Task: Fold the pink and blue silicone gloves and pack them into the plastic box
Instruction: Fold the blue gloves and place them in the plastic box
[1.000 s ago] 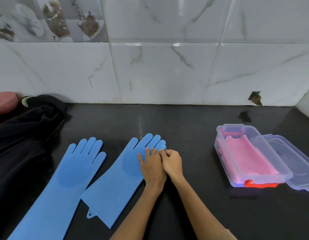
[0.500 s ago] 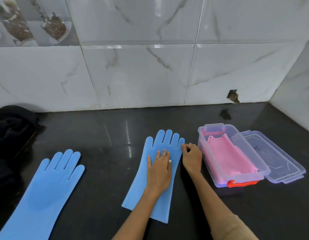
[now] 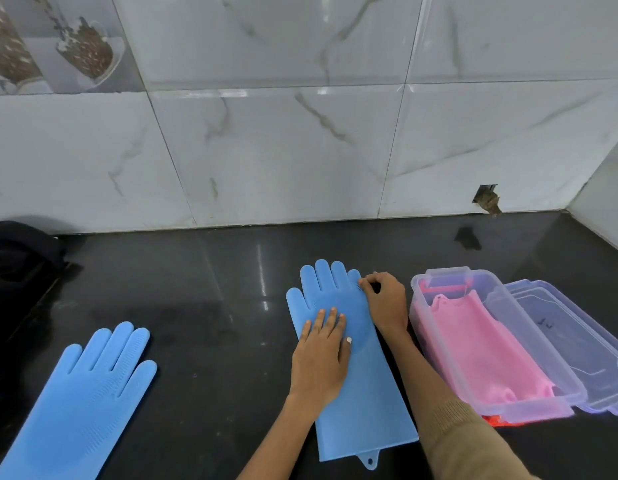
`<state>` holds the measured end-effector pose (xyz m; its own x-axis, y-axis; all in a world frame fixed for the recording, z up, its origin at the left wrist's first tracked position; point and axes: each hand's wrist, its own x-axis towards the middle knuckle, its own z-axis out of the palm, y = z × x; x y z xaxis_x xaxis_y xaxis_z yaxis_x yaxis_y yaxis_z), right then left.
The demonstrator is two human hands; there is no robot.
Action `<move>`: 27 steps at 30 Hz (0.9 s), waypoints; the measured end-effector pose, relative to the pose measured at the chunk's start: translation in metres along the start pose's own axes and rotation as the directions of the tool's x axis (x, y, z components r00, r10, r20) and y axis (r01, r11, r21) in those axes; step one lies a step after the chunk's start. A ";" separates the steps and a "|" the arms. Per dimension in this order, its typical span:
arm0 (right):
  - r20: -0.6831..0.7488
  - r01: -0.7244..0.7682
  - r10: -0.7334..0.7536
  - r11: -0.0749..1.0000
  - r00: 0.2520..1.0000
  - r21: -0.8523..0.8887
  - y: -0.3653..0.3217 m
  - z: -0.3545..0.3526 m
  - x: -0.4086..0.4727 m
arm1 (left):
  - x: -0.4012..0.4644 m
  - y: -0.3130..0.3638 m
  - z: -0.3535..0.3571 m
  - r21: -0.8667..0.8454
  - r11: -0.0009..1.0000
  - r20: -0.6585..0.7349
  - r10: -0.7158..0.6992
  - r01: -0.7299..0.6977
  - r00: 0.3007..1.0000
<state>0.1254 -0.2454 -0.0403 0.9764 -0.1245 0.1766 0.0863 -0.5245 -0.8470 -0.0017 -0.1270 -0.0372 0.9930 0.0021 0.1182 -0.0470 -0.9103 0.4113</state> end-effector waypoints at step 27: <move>-0.098 -0.184 0.169 0.966 0.981 -0.182 -0.043 -0.011 -0.063 | -0.027 -0.024 -0.036 -0.066 0.988 -0.184 -0.147 0.137 0.972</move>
<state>0.0583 -0.2245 -0.0097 0.9527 -0.2931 0.0796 -0.1326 -0.6371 -0.7593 -0.0316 -0.0900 -0.0183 0.9520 0.2123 0.2206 0.0827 -0.8720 0.4825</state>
